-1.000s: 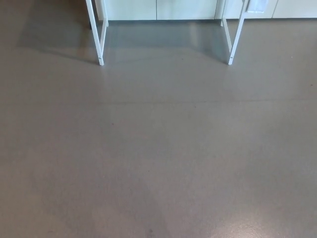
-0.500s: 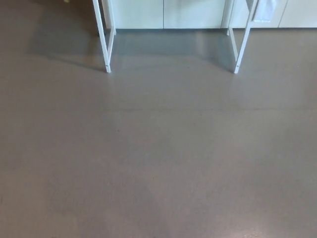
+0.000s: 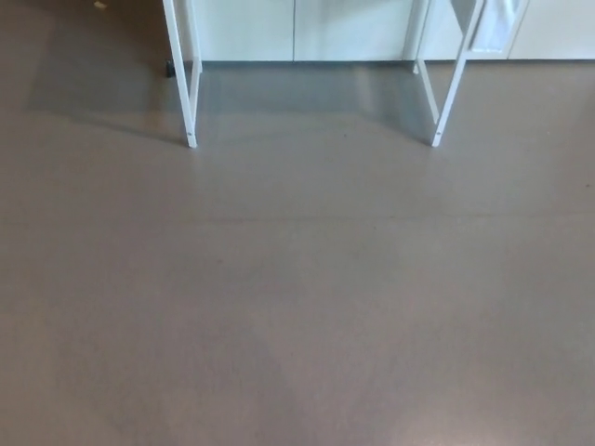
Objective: The robot walks towards a desk on which a shovel is kept on the left hand side and a container is kept on the right hand side. The robot picks up the shovel using its left hand and places it in the container.
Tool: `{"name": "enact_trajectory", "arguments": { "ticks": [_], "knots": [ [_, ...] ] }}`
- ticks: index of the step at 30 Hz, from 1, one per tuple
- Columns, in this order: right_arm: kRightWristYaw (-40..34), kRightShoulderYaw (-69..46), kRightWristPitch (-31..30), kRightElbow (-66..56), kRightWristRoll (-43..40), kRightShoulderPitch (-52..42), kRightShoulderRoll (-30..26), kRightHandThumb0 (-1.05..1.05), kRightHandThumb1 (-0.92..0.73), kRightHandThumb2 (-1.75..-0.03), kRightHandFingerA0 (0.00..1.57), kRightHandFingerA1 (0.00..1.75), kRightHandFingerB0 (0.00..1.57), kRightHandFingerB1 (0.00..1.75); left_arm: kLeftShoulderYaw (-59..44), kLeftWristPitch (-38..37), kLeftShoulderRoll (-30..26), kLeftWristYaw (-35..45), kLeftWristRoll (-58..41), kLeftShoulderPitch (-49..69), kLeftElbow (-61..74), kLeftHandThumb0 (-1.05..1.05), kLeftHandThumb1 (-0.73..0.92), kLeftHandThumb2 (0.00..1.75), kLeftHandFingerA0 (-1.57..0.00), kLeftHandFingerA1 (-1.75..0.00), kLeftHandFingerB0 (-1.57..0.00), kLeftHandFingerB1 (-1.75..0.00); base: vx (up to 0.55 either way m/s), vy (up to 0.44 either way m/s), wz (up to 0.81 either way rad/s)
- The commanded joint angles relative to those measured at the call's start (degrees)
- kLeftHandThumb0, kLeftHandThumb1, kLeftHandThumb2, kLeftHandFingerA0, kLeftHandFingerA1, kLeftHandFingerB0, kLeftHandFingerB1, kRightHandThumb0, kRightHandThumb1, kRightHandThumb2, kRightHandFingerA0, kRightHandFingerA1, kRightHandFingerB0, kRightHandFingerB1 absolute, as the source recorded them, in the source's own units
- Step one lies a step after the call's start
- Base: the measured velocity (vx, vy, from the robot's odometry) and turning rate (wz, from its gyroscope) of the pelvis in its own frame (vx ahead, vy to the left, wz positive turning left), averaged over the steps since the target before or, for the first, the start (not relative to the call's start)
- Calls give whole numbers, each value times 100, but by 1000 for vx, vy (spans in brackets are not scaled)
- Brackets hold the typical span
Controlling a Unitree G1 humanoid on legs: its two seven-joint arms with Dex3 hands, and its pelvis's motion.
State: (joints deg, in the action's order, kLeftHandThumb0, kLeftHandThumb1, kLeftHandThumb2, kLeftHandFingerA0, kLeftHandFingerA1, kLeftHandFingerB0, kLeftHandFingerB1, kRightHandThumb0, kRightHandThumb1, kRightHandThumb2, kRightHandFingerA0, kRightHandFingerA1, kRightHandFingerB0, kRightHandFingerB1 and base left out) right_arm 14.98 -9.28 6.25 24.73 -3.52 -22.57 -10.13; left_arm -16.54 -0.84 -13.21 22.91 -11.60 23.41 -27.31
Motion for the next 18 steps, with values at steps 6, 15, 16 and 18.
{"name": "enact_trajectory", "arguments": {
  "ticks": [6,15,16,18],
  "knots": [
    [-65,0,146,24,14,102,-92,-6,-53,-55,75,64,48,50,17,-99,-20,-116,25,-113,39,-33,63,59,-61,-42,-45,-35,157,-247,16],
    [-96,22,172,81,27,-19,-83,-8,-52,-55,73,63,48,49,43,-164,-56,-36,42,28,63,-42,55,74,-54,-50,-37,-43,127,-12,-6],
    [-96,22,174,83,28,-19,-83,-8,-52,-55,73,63,48,49,43,-165,-56,-36,41,28,63,-42,55,74,-54,-50,-37,-43,145,124,-7],
    [-127,27,172,85,58,-48,-83,-8,-52,-54,73,63,48,49,36,-157,-39,-60,36,19,15,-33,63,58,-60,-41,-43,-35,193,156,-7]
  ]
}}
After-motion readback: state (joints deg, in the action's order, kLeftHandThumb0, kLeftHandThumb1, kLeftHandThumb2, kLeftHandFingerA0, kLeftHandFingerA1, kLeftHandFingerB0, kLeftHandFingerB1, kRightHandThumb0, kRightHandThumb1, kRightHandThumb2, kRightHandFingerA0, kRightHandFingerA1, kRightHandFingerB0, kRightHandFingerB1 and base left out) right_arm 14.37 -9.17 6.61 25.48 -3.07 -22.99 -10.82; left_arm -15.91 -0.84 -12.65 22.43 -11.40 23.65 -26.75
